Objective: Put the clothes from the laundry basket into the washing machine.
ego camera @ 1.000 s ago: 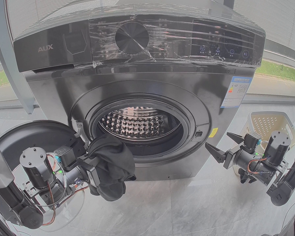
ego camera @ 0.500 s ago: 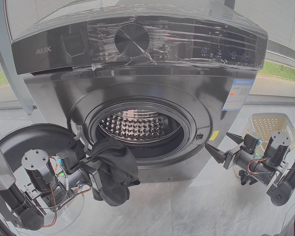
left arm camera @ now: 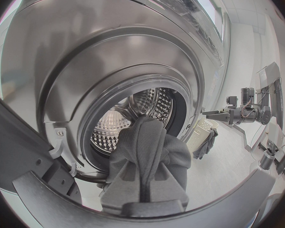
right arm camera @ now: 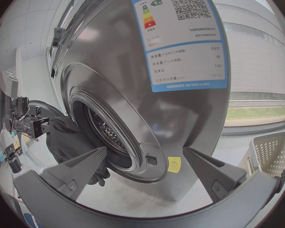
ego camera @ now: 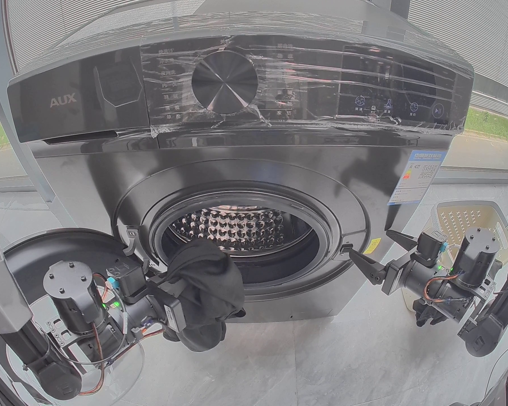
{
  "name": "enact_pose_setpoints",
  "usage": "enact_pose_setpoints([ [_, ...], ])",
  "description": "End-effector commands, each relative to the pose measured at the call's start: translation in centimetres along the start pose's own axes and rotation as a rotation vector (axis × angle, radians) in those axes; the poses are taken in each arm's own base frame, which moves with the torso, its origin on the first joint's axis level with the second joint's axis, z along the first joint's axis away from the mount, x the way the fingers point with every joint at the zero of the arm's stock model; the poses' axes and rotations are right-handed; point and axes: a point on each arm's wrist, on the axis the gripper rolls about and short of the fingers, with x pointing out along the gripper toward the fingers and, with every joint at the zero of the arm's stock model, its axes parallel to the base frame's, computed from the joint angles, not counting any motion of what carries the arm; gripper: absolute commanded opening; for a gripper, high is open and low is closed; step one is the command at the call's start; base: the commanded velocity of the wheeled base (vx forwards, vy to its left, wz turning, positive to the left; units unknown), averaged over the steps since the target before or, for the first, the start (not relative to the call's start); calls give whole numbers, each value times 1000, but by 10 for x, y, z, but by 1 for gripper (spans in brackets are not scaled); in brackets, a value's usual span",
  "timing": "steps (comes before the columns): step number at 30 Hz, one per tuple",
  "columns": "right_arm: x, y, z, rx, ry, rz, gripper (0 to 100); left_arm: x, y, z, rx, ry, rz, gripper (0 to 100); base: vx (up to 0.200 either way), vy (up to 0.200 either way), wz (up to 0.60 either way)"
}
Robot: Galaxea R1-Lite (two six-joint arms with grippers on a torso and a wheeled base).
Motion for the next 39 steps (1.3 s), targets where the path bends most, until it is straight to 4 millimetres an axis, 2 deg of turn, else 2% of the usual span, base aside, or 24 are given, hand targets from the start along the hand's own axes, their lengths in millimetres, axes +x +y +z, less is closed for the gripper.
enact_pose_setpoints([
  [1,-1,6,2,-4,-12,24,100,24,-8,-9,15,20,-32,0,0,0,0],
  [6,-3,15,0,-5,-1,59,100,78,-12,-27,5,16,-70,0,0,0,0],
  [10,-7,21,-3,-7,16,88,100,93,-13,-33,-6,13,-118,0,0,0,0],
  [11,-7,23,-4,-9,21,97,100,111,-12,-36,-16,-13,-113,0,0,0,0],
  [14,-8,24,-5,-11,27,102,100,135,-11,-37,-45,-60,-76,0,0,0,0],
  [23,-13,37,-10,-12,53,155,100,170,0,-39,-68,-138,11,0,0,0,0],
  [31,-18,51,-15,-16,81,216,100,190,15,-31,-72,-192,57,0,0,0,0],
  [39,-18,65,-19,-3,99,266,100,210,41,-13,-78,-254,158,0,0,0,0],
])
